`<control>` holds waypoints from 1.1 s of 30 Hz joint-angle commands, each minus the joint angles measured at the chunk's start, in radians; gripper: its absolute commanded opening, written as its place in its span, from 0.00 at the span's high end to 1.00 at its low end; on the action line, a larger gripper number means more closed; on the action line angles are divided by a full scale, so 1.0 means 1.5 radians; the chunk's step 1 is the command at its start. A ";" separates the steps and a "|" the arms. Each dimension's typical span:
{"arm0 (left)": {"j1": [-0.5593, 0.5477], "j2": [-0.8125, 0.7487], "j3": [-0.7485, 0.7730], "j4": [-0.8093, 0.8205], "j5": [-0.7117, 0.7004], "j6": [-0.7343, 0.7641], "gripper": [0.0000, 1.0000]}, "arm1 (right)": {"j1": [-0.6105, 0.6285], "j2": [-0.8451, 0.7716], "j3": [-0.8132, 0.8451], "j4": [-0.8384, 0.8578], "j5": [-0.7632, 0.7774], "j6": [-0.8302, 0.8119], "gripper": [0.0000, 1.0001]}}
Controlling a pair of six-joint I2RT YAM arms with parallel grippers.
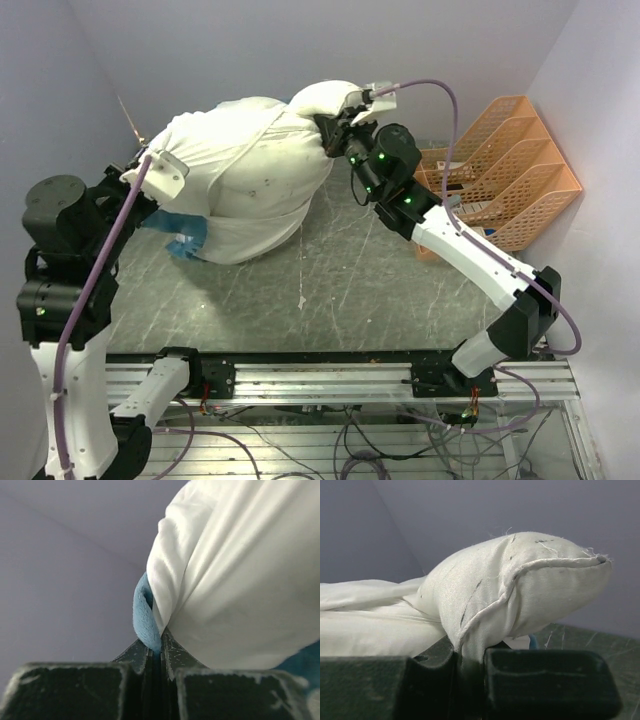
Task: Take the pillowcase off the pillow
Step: Remove the pillow from the pillowcase.
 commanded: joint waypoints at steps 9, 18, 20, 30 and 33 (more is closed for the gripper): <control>0.006 0.027 -0.192 0.101 -0.060 -0.048 0.48 | -0.101 -0.092 -0.083 0.066 -0.068 0.117 1.00; 0.006 0.102 0.140 -0.061 0.397 -0.189 0.00 | -0.052 -0.063 0.016 0.064 -0.135 0.170 1.00; 0.006 0.094 0.147 -0.065 0.516 -0.202 0.00 | -0.019 -0.048 0.038 0.071 -0.129 0.170 1.00; 0.006 0.052 -0.053 -0.140 0.568 -0.123 0.00 | 0.136 0.086 0.236 0.021 -0.026 0.079 1.00; 0.006 -0.008 -0.153 -0.034 0.500 -0.151 0.00 | 0.152 0.105 0.257 0.015 -0.018 0.066 1.00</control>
